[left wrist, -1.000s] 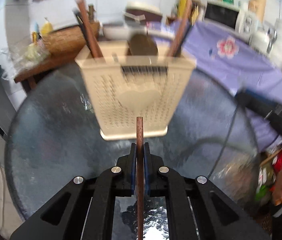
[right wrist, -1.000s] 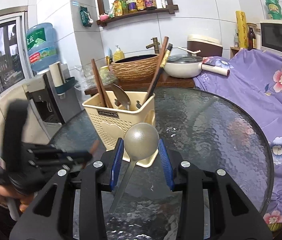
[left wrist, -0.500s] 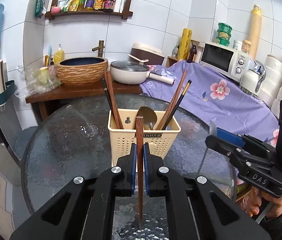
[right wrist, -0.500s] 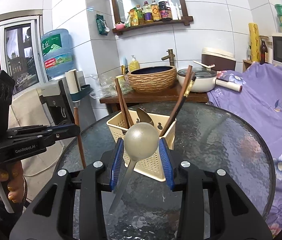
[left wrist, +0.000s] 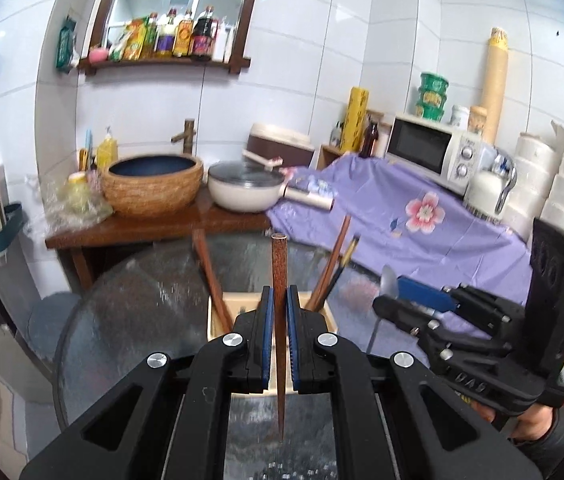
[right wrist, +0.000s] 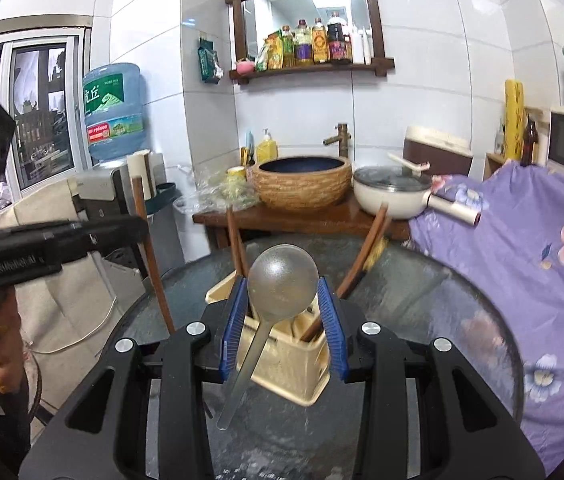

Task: Organize utensils
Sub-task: 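Lift the chopstick above the holder with the left tool while the right tool holds the ladle, then lower the chopstick and the ladle into the holder with both tools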

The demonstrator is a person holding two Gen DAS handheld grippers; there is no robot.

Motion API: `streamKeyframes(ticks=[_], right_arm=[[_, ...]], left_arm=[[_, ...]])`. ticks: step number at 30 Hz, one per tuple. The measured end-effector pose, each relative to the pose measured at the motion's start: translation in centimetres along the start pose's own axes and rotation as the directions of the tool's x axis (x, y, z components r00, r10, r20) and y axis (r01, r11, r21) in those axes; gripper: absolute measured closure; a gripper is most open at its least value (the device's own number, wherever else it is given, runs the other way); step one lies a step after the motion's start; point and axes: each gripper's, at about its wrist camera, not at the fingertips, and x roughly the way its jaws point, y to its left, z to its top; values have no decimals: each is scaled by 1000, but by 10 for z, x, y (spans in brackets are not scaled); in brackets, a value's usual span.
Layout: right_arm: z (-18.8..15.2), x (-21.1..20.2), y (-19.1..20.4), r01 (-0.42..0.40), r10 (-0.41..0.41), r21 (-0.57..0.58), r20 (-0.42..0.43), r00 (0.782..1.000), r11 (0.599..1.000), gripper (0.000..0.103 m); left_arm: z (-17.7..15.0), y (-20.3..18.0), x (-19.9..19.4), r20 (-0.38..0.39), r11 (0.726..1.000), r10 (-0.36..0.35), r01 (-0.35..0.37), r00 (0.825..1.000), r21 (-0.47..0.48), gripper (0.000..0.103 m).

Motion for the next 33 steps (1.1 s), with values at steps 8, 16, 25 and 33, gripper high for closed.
streamKeyframes(ticks=[8, 16, 25, 33], right_arm=[[61, 7, -10, 90, -89, -23, 70, 994, 996, 66], [59, 39, -13, 204, -197, -64, 111, 974, 977, 66], [9, 76, 1, 241, -228, -152, 94, 969, 959, 66], [-33, 91, 2, 221, -216, -157, 48, 975, 962, 66]], left_arm=[[77, 2, -13, 111, 999, 47, -43, 993, -33, 97], [91, 19, 21, 132, 987, 141, -130, 981, -91, 97], [46, 32, 69, 59, 980, 180, -173, 982, -102, 97], [0, 41, 102, -41, 978, 173, -177, 984, -112, 97]])
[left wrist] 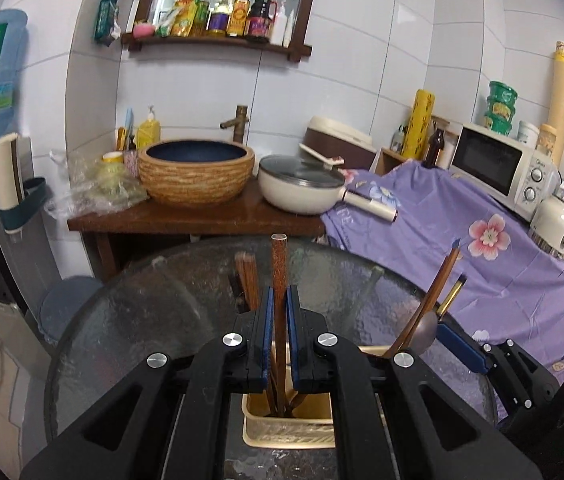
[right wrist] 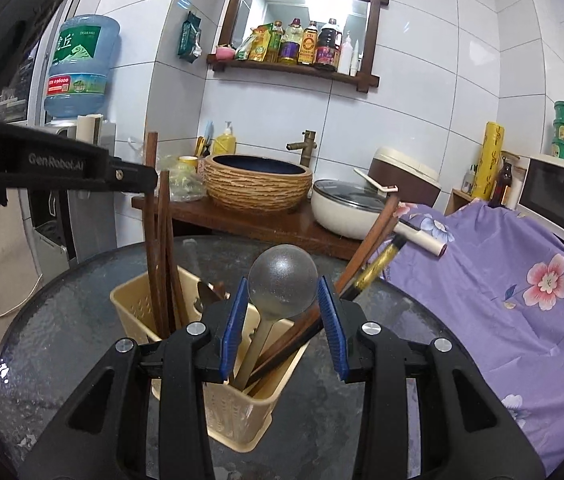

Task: Organize utensils

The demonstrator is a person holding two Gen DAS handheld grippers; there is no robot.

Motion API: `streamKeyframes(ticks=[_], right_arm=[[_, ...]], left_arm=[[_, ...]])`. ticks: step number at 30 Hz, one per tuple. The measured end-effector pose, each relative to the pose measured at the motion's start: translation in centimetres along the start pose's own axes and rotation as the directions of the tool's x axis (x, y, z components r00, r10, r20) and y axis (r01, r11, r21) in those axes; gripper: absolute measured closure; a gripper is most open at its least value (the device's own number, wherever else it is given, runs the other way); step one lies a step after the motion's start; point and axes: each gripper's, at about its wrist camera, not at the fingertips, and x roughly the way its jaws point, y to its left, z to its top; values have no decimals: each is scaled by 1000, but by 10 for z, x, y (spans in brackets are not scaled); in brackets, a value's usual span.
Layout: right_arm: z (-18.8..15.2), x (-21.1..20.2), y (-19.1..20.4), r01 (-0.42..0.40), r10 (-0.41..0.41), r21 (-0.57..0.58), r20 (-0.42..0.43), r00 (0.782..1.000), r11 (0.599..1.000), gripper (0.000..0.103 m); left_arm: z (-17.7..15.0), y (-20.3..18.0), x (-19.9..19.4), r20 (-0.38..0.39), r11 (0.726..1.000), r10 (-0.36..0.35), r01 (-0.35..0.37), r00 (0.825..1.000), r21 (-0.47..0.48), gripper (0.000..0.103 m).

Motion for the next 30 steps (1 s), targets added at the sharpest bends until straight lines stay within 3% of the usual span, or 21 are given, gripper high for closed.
streamKeyframes(ticks=[10, 13, 14, 16, 17, 19, 20, 21, 22, 26, 30], right_arm=[[-27, 6, 7, -11, 11, -23, -34, 999, 1000, 65], [-28, 0, 6, -12, 12, -15, -20, 1000, 1000, 55], [-27, -5, 5, -15, 15, -5, -7, 1000, 1000, 52], [-26, -15, 2, -22, 21, 9, 11, 1000, 1000, 48], [-26, -22, 0, -26, 25, 17, 21, 999, 1000, 43], [-27, -36, -2, -36, 34, 32, 39, 999, 999, 37], [-29, -44, -3, -44, 42, 37, 46, 998, 998, 29], [-32, -54, -2, -55, 54, 38, 50, 997, 998, 21], [-37, -65, -1, -65, 63, 35, 57, 996, 997, 19], [-59, -99, 1, -65, 61, 44, 80, 995, 997, 7], [-93, -129, 3, -112, 106, 99, 64, 992, 989, 6]], left_arm=[[-22, -2, 10, -30, 1000, 3, -3, 1000, 26, 96], [-18, -5, 0, -3, 999, 4, -4, 1000, 41, 94], [-17, -6, -2, 0, 999, -2, 2, 1000, 44, 90], [-17, -9, -17, 19, 998, -16, 15, 1000, 60, 66], [-17, -9, -25, 40, 998, -15, 13, 999, 64, 59], [-22, -9, -44, 102, 998, -1, -6, 995, 65, 32], [-26, -7, -55, 139, 998, 11, -19, 990, 61, 26], [-32, -5, -66, 169, 998, 15, -25, 985, 59, 13], [-38, -4, -73, 186, 998, 14, -26, 982, 61, 9], [-72, 5, -97, 206, 996, 41, -56, 978, 69, 7], [-113, 26, -109, 203, 998, 66, -68, 977, 2, 7]])
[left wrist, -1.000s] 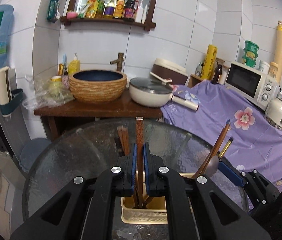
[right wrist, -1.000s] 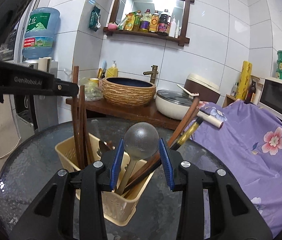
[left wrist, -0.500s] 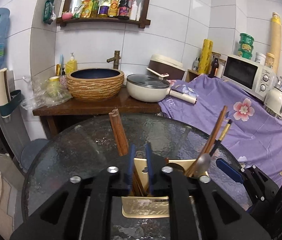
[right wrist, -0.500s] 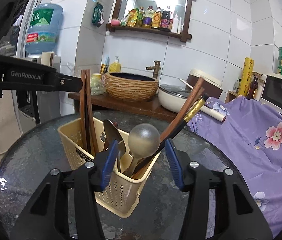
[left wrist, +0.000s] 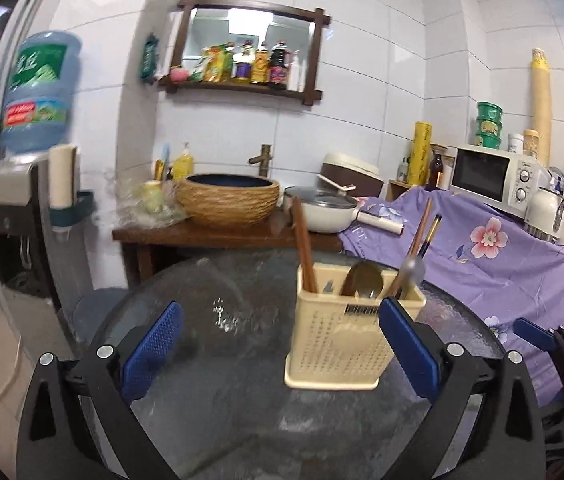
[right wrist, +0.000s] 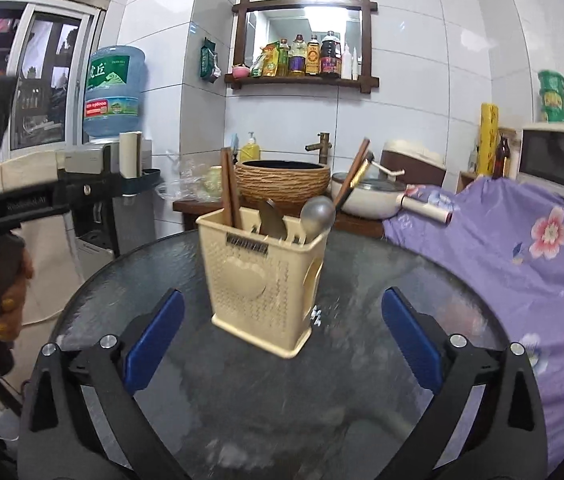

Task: Organize utensils

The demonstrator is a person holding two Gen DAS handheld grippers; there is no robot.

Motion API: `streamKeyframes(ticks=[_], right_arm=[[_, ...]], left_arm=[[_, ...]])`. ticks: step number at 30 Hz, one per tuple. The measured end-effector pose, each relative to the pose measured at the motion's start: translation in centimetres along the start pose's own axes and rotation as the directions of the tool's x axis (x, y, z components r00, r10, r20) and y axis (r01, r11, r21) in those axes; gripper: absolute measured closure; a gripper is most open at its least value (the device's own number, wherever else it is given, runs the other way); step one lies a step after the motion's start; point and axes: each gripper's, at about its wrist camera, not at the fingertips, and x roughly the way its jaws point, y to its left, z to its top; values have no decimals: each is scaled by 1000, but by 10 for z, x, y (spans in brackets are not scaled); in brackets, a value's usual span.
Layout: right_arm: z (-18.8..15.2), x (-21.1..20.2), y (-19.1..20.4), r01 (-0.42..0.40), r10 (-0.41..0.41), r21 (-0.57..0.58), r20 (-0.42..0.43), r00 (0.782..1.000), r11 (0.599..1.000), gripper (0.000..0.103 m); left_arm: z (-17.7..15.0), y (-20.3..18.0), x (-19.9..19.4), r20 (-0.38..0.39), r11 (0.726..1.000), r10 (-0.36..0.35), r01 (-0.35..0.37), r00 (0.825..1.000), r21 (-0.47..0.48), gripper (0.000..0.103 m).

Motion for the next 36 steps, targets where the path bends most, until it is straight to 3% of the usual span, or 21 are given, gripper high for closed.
streamKeyframes(ticks=[6, 9, 14, 17, 24, 36], right_arm=[[-48, -43, 14, 24, -24, 44, 15, 1000, 999, 6], [-65, -65, 25, 26, -27, 23, 33, 999, 999, 6], [-79, -97, 30, 17, -18, 36, 48, 999, 999, 6], [-84, -111, 27, -17, 14, 76, 38, 999, 997, 6], [-86, -141, 27, -33, 25, 99, 78, 997, 995, 6], [-90, -166, 30, -20, 11, 81, 101, 995, 996, 6]], left_arm=[[-64, 14, -31, -46, 997, 60, -62, 997, -44, 6], [-85, 8, -48, -54, 994, 111, -112, 992, -18, 6], [-109, 1, -78, -68, 993, 117, -118, 991, -7, 6], [-116, -3, -95, -71, 997, 70, -71, 995, -11, 6], [-120, -25, -118, -52, 999, 34, -32, 998, 37, 6], [-128, -33, -137, -50, 999, 30, -30, 998, 19, 6]])
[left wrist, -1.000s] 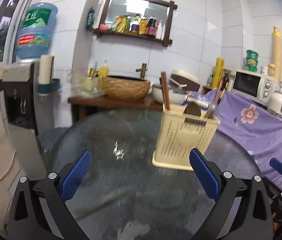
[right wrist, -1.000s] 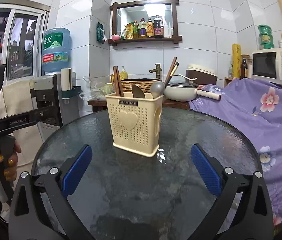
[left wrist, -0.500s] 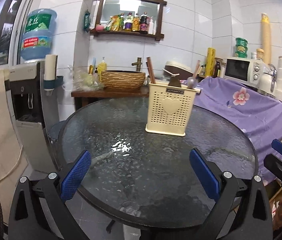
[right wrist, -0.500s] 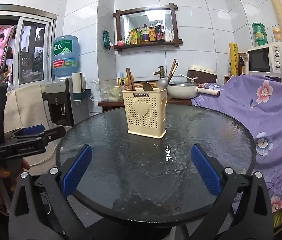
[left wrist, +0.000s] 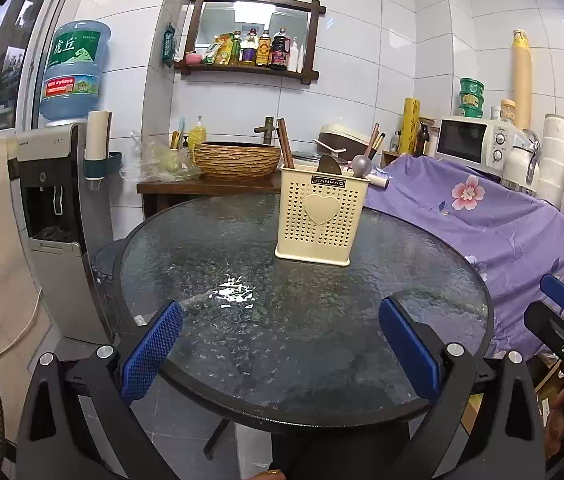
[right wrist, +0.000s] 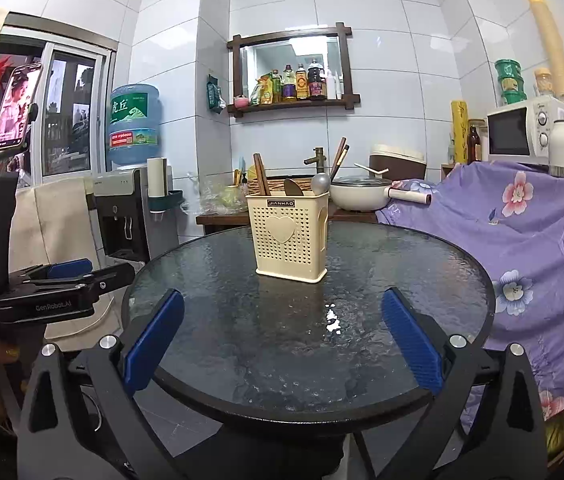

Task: Organize utensils

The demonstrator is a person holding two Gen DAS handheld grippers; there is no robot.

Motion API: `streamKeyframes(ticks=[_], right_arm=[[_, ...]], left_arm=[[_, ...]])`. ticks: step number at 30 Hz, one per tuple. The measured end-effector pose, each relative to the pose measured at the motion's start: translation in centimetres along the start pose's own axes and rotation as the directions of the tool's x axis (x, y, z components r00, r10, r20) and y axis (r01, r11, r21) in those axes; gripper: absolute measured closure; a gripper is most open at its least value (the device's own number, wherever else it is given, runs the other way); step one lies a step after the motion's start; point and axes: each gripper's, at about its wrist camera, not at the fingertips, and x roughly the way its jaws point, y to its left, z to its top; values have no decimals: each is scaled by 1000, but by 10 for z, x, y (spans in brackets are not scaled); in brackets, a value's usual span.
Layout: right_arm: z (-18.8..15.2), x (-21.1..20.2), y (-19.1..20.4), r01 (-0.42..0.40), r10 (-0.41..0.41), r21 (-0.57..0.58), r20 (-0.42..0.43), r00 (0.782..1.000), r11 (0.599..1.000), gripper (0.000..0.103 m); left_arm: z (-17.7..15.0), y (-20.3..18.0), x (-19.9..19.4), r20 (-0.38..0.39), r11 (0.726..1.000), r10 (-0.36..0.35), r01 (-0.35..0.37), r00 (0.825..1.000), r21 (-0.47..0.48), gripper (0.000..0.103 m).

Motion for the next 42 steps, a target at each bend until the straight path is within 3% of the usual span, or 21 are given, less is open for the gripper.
streamKeyframes(ticks=[42], right_arm=[[1, -4, 15, 6, -6, -19, 2, 1000, 1000, 6]], left_arm=[[-5, -6, -10, -8, 1000, 6, -6, 1000, 4, 6]])
